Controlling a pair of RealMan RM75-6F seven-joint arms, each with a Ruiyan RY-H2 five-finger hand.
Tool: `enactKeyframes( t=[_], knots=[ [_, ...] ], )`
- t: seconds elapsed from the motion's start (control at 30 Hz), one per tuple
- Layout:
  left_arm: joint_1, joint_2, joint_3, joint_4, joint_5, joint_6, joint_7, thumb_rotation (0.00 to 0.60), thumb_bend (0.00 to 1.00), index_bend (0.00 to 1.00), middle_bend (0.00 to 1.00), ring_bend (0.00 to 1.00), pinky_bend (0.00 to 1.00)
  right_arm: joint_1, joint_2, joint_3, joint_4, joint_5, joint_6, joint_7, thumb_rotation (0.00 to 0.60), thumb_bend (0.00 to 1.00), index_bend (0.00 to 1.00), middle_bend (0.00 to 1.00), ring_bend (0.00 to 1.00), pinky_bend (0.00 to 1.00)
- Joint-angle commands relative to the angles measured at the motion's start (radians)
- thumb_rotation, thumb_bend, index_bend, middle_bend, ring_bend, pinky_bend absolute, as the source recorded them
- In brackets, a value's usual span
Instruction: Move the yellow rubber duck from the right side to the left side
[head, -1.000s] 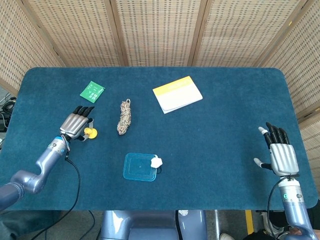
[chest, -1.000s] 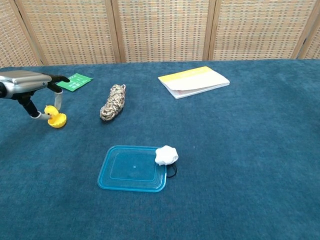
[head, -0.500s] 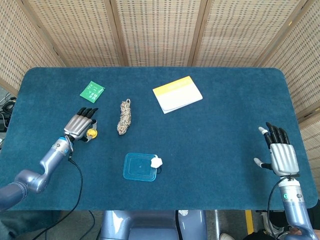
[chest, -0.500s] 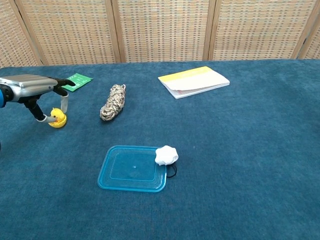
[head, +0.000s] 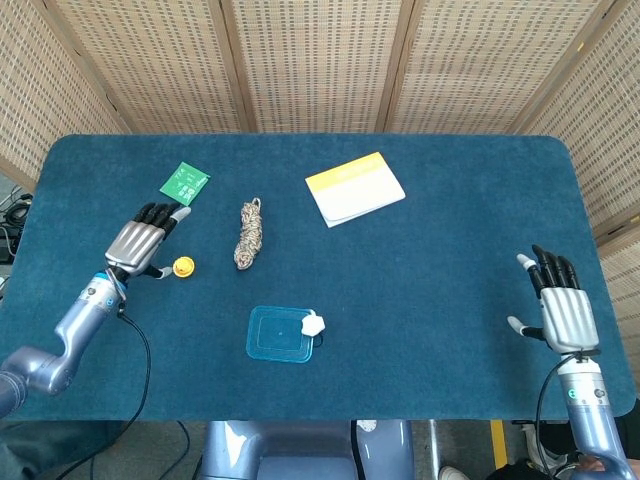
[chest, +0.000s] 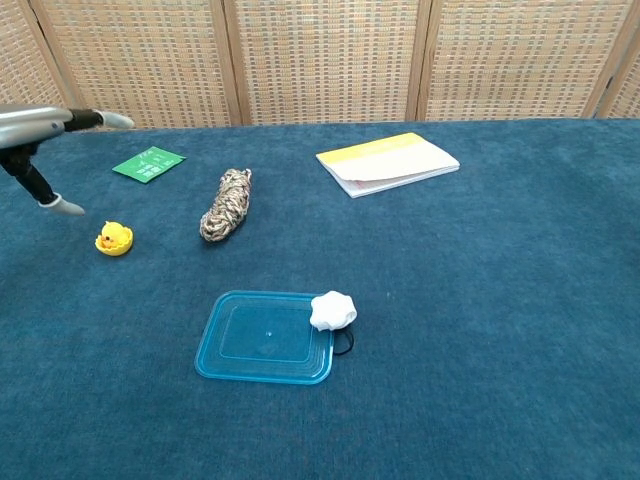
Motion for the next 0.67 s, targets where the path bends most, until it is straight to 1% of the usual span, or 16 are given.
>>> enactKeyframes(
  t=[0.03,0.1,0.2,0.23,0.27,0.3,0.4,0.53,0.67],
  knots=[
    [0.146,0.118,-0.044,-0.194,-0.041,0.231,-0.012,0.6,0.06,0.0,0.0,0.0,0.0,-0.003,0.0,0.002,-0.001,-0.001,0.009,-0.007,0.6,0.0,0.12,0.0,0.0,0.0],
    [0.204,0.151,-0.039,-0.281,-0.068,0.305,0.055,0.6,0.03,0.0,0.0,0.0,0.0,-0.005,0.0,0.002,-0.003,-0.004,0.015,-0.009,0.6,0.0,0.11,0.0,0.0,0.0],
    [0.267,0.175,-0.026,-0.369,-0.099,0.378,0.137,0.6,0.0,0.0,0.0,0.0,0.0,-0.007,0.001,0.0,-0.003,-0.011,0.021,-0.006,0.6,0.0,0.09,0.0,0.0,0.0],
    [0.293,0.231,-0.065,-0.454,-0.107,0.451,0.113,0.6,0.0,0.0,0.0,0.0,0.0,-0.008,0.001,-0.002,-0.002,-0.015,0.023,-0.004,0.6,0.0,0.09,0.0,0.0,0.0],
    [0.32,0.207,-0.024,-0.478,-0.116,0.444,0.152,0.6,0.0,0.0,0.0,0.0,0.0,-0.008,0.002,-0.004,-0.001,-0.022,0.026,-0.002,0.6,0.0,0.08,0.0,0.0,0.0],
    [0.341,0.192,-0.012,-0.478,-0.12,0.467,0.171,0.6,0.0,0.0,0.0,0.0,0.0,-0.009,0.002,-0.005,0.0,-0.026,0.028,-0.001,0.6,0.0,0.07,0.0,0.0,0.0],
    [0.39,0.187,0.009,-0.499,-0.115,0.516,0.184,0.6,0.0,0.0,0.0,0.0,0.0,-0.011,0.006,-0.009,-0.002,-0.039,0.036,-0.002,0.6,0.0,0.04,0.0,0.0,0.0],
    [0.432,0.186,0.042,-0.496,-0.091,0.535,0.187,0.6,0.0,0.0,0.0,0.0,0.0,-0.016,0.017,-0.02,-0.015,-0.05,0.039,-0.012,0.6,0.0,0.0,0.0,0.0,0.0],
    [0.445,0.186,0.044,-0.484,-0.057,0.546,0.185,0.6,0.0,0.0,0.0,0.0,0.0,-0.023,0.03,-0.021,-0.041,-0.046,0.046,-0.042,0.6,0.0,0.0,0.0,0.0,0.0]
  ],
)
